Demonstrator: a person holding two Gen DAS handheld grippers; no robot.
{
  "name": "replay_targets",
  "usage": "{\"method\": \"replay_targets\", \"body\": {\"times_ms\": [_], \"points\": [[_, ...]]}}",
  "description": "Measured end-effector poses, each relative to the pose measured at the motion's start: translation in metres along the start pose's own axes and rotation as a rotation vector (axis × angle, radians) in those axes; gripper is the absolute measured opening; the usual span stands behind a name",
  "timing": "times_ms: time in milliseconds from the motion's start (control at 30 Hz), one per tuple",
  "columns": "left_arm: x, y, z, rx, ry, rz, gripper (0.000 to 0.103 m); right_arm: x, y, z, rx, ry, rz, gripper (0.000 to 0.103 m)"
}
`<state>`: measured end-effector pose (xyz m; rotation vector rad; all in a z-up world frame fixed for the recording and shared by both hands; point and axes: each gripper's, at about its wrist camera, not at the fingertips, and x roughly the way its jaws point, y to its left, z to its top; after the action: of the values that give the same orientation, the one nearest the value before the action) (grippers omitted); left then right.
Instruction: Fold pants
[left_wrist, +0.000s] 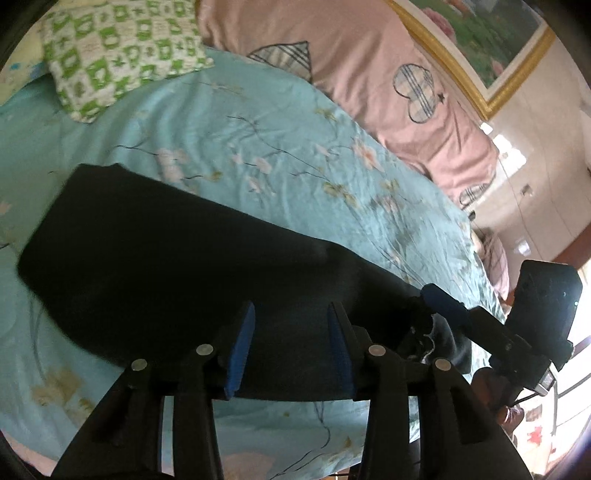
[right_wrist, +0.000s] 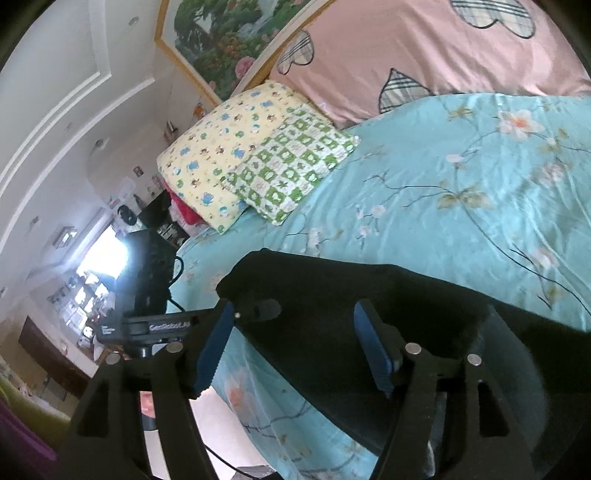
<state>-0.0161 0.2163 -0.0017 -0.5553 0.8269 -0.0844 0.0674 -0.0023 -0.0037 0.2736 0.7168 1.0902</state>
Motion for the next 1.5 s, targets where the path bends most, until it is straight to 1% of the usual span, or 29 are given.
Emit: {"method": "replay_targets", "body": {"times_ms": [367, 467, 600, 700, 800, 867, 967, 1200, 1267, 1500], "points": [[-0.028, 0.037, -0.005, -0.116, -0.062, 0.073, 0.043, 0.044, 0.003, 0.016, -0.032, 0.087, 0.025, 0.069], [-0.037, 0.047, -0.005, -0.145, -0.082, 0.114, 0.043, 0.059, 0.007, 0.023, -0.058, 0.113, 0.035, 0.069], [-0.050, 0.062, -0.006, -0.187, -0.117, 0.149, 0.043, 0.082, 0.012, 0.031, -0.091, 0.159, 0.047, 0.069], [-0.059, 0.073, -0.007, -0.214, -0.134, 0.176, 0.048, 0.101, 0.018, 0.035, -0.118, 0.203, 0.059, 0.069], [-0.064, 0.084, -0.009, -0.242, -0.145, 0.201, 0.048, 0.120, 0.023, 0.039, -0.152, 0.245, 0.064, 0.069], [-0.066, 0.091, -0.011, -0.266, -0.148, 0.220, 0.051, 0.133, 0.026, 0.043, -0.173, 0.270, 0.065, 0.069], [-0.066, 0.101, -0.014, -0.301, -0.145, 0.263, 0.051, 0.149, 0.030, 0.050, -0.206, 0.301, 0.063, 0.069], [-0.054, 0.123, -0.012, -0.379, -0.115, 0.254, 0.053, 0.192, 0.040, 0.070, -0.272, 0.386, 0.080, 0.069], [-0.051, 0.125, -0.010, -0.384, -0.110, 0.246, 0.054, 0.206, 0.043, 0.075, -0.298, 0.422, 0.083, 0.069], [-0.043, 0.127, 0.000, -0.373, -0.103, 0.254, 0.054, 0.246, 0.047, 0.081, -0.357, 0.520, 0.095, 0.069]]}}
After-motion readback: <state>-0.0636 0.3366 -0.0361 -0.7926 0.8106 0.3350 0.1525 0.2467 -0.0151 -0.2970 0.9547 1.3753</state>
